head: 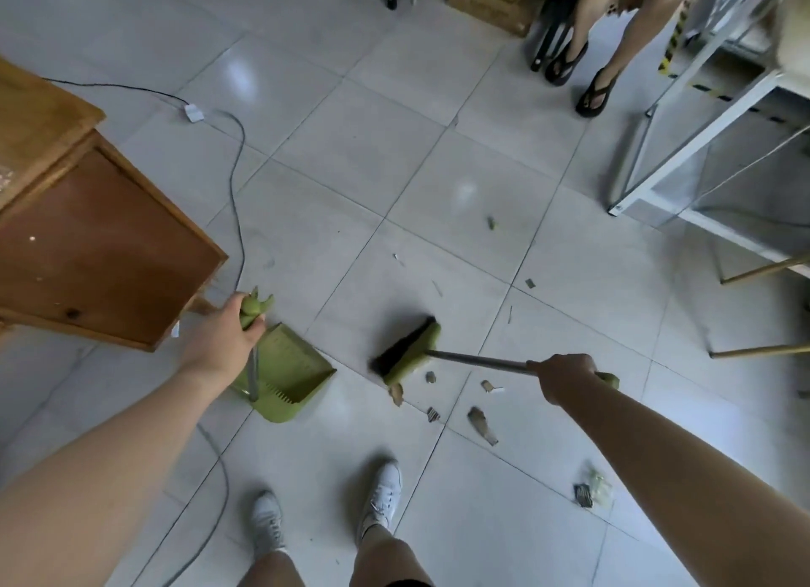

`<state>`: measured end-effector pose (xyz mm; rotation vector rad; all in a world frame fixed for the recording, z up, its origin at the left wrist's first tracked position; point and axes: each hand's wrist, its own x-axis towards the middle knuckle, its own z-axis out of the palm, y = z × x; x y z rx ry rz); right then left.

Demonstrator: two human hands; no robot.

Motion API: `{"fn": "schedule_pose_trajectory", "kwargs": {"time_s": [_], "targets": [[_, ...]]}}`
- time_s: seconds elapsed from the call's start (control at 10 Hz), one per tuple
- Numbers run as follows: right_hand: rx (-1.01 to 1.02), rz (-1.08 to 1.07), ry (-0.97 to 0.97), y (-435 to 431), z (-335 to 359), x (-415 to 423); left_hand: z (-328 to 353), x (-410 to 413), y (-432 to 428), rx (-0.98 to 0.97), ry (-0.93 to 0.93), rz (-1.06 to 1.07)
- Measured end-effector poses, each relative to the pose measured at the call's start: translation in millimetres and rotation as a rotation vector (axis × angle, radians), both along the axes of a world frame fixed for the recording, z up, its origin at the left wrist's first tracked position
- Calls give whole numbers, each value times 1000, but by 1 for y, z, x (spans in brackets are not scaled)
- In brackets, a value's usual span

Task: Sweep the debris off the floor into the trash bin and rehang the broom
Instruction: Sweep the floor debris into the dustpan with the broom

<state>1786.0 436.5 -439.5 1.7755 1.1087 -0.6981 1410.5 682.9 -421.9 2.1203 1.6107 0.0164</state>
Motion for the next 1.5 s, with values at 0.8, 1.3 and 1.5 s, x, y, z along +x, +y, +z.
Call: {"fn": "schedule_pose_trajectory", "kwargs": {"time_s": [0.8, 1.3, 1.5], "targets": [[788, -1479, 353, 125, -12, 110, -20, 157, 113, -6, -178, -237], [586, -1187, 283, 310, -81, 167, -64, 218, 281, -116, -145, -363], [579, -1256, 349, 291, -93, 114, -56, 203, 263, -126, -124, -373]]}}
